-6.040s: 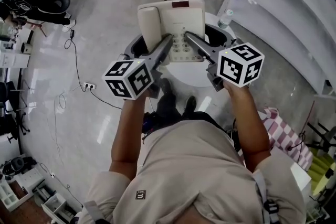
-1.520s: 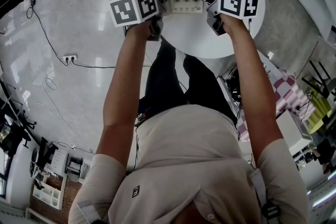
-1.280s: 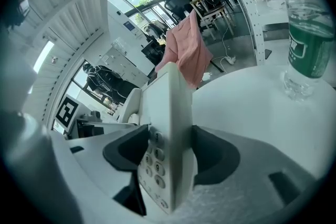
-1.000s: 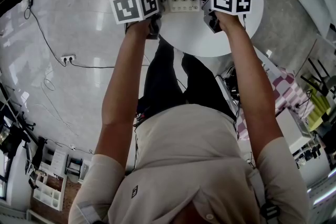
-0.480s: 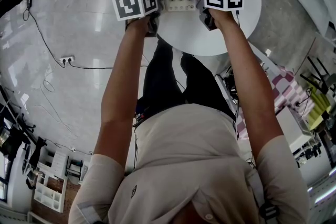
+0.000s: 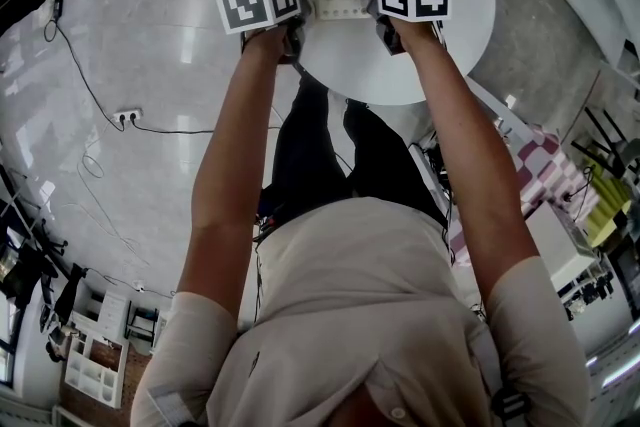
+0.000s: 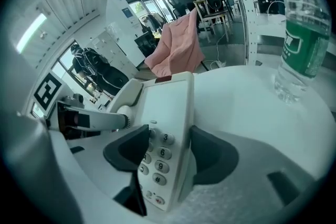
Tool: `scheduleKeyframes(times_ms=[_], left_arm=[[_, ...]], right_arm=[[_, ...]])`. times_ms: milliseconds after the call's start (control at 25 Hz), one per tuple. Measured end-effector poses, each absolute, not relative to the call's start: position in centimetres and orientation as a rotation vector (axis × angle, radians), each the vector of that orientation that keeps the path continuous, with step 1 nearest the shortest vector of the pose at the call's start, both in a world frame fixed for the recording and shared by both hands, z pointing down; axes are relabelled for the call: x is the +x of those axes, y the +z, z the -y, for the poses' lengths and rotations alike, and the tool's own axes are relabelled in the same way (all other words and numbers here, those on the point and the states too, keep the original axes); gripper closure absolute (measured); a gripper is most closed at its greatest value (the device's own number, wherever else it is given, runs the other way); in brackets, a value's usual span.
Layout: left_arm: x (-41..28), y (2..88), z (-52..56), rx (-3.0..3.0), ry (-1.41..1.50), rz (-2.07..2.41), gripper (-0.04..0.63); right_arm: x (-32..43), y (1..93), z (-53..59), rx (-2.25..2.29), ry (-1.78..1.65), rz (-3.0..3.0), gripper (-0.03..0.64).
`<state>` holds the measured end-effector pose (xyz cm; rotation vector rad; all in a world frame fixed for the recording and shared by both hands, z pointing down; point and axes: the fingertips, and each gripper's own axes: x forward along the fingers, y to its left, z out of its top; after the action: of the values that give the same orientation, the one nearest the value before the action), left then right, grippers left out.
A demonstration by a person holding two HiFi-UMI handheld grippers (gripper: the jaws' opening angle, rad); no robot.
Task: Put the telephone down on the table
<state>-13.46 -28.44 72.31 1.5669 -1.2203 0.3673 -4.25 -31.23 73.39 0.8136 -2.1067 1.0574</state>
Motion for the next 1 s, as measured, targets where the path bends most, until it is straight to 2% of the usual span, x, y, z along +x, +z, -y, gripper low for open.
scheduleKeyframes(times_ms=[440, 1000], left_arm=[[-14.6, 70.5, 28.4, 1.646, 0.355, 1.29, 0.308], [-17.2, 64.8, 26.5, 1.686, 0.294, 1.354, 0.308]], right_arm=[[-3.7, 73.0, 31.2, 0.852, 0.99, 2.055, 0.379], [-2.0, 68.3, 30.6, 0.92, 0.879, 2.072, 0.428]])
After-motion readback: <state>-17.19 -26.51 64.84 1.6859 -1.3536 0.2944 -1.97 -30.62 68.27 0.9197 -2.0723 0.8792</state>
